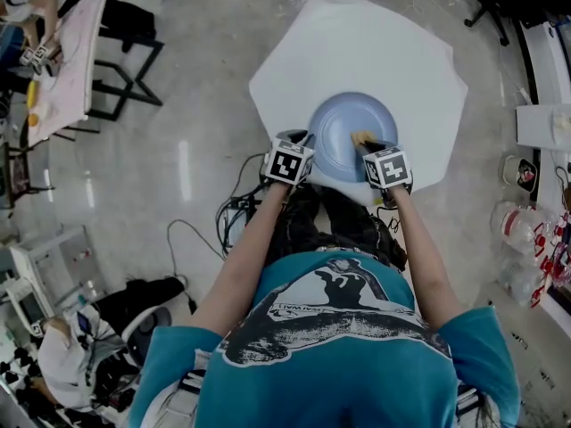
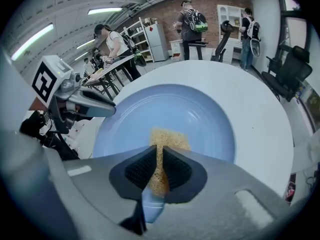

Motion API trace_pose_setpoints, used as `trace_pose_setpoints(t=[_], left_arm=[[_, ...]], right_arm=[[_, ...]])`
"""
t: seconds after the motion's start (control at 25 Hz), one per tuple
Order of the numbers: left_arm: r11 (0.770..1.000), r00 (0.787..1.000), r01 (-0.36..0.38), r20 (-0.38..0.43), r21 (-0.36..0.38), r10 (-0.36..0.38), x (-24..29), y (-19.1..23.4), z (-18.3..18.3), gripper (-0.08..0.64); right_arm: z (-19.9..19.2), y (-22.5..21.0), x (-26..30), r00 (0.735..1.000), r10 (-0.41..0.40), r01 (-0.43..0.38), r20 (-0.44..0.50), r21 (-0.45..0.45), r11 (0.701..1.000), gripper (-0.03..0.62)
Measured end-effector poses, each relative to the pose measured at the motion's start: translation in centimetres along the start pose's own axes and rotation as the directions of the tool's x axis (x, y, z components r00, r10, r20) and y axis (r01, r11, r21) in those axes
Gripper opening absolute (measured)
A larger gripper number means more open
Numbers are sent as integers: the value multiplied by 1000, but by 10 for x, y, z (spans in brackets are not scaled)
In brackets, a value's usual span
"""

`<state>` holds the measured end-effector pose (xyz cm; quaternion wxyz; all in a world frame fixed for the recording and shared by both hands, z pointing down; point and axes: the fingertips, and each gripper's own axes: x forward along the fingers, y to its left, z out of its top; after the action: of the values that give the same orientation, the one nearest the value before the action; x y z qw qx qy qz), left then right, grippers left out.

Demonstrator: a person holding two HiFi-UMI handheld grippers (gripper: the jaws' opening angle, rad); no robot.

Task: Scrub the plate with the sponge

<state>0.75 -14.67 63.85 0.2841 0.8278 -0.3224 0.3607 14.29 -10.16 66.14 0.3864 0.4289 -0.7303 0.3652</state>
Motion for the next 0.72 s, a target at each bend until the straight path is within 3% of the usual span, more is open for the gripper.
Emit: trace_pose_setpoints(t=[0.44, 0.72], left_arm=[[999, 999, -24, 30, -28, 25, -7, 5, 1, 81], [999, 999, -15, 37, -48, 17, -6, -1, 0, 81]], right_arm=[[26, -29, 0, 995, -89, 84, 37, 114, 990, 41], [37, -3, 11, 997, -63, 59, 46, 81, 995, 40]])
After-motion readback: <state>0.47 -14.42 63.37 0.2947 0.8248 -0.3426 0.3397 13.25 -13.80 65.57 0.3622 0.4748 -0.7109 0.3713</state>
